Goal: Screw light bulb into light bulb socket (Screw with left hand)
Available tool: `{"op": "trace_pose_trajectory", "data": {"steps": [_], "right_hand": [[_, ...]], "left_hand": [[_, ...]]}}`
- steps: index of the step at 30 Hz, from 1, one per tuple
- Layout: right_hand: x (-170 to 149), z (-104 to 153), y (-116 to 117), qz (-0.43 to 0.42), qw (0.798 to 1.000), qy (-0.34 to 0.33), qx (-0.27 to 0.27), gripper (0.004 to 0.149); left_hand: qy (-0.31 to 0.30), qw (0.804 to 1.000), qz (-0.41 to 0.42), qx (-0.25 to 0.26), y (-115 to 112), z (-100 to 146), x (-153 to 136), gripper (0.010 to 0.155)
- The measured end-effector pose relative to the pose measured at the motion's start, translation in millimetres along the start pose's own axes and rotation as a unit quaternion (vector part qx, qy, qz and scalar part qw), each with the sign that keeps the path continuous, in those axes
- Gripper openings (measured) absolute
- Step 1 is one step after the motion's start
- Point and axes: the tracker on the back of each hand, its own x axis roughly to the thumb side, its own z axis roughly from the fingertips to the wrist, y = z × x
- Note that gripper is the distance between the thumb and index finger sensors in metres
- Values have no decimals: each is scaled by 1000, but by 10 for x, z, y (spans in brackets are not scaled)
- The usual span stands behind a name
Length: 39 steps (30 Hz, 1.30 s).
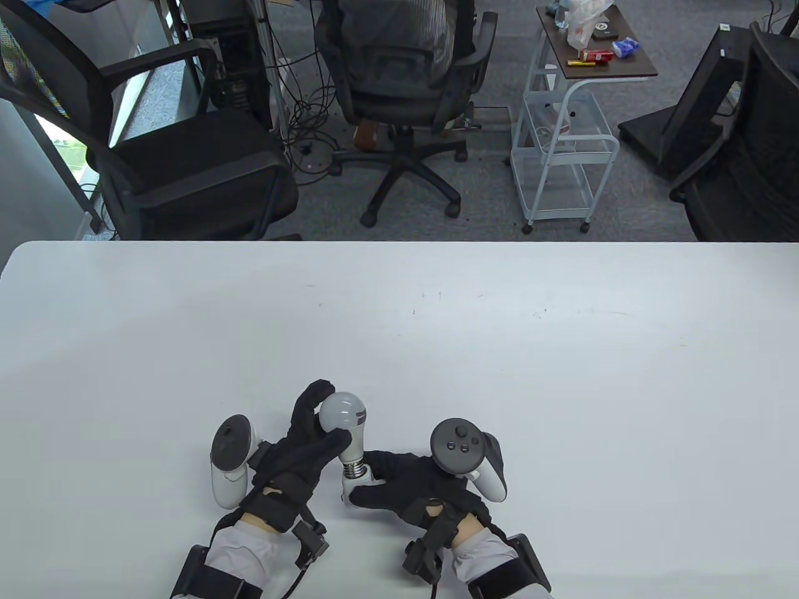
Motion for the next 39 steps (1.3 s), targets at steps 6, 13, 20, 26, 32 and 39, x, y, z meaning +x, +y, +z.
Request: {"op": "trace_pose_trajectory", "data": {"steps": [6,13,20,26,32,39], "right_hand": [[-18,1,-20,-23,1000,-6,1,65],[-6,7,-25,-11,1000,-13,4,64],[23,18,-23,60,998,8,-7,64],[-2,17,-64,64,998,9,-5,64],[11,13,-46,79,997,7,7,63],[25,24,-50,94,995,13,-6,64]], "left_hand": [[-5,999,22,-26,-20,-17,-27,86],[-18,997,64,-47,-4,-11,-65,91],[1,997,71,-16,46,24,-93,86],[6,997,75,-23,38,16,-90,81],[5,990,124,-63,19,9,-149,73],[39,999,-6,-22,-1,24,-89,88]]}}
